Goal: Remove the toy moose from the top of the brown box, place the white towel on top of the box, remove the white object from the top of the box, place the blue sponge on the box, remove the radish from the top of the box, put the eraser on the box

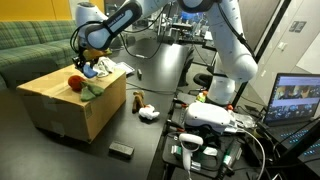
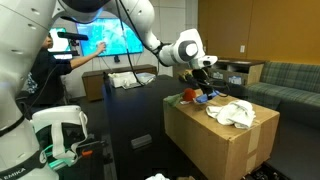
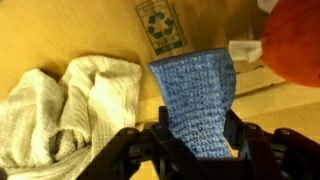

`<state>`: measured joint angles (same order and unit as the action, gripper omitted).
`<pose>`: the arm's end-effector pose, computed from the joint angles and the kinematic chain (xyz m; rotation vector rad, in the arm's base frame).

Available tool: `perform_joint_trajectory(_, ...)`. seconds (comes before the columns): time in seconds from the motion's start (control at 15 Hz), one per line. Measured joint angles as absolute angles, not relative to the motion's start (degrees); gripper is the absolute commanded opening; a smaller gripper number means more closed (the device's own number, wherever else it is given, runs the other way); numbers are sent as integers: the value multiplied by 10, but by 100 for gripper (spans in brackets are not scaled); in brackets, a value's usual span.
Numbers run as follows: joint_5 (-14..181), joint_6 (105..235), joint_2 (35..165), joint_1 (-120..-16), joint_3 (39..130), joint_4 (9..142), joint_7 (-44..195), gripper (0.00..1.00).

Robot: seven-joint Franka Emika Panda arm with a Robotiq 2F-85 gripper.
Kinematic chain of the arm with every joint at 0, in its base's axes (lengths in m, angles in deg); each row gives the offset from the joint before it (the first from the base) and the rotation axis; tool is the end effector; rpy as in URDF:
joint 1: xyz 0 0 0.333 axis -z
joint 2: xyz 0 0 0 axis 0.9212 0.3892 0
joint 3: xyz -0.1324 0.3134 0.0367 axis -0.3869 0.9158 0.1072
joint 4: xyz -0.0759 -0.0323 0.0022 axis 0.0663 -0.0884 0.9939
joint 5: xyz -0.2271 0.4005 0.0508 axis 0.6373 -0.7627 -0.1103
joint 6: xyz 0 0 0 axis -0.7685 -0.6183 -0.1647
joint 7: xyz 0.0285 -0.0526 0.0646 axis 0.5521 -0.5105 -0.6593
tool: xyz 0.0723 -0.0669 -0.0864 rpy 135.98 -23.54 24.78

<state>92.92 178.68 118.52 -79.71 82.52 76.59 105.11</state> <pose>0.7850 0.0997 0.2495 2.9689 -0.4598 0.4791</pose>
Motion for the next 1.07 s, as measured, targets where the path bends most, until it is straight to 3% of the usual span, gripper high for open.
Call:
perform_joint_trajectory(0.47, 963, 1797, 1306, -836, 746, 625, 1141, 30)
perform_joint_trajectory(0.53, 966, 1798, 1318, -839, 737, 610, 1153, 75)
perform_joint_trajectory(0.8, 973, 1796, 1352, -844, 716, 565, 1182, 99)
perform_joint_trajectory(1.07, 974, 1790, 1356, -844, 714, 552, 1185, 100)
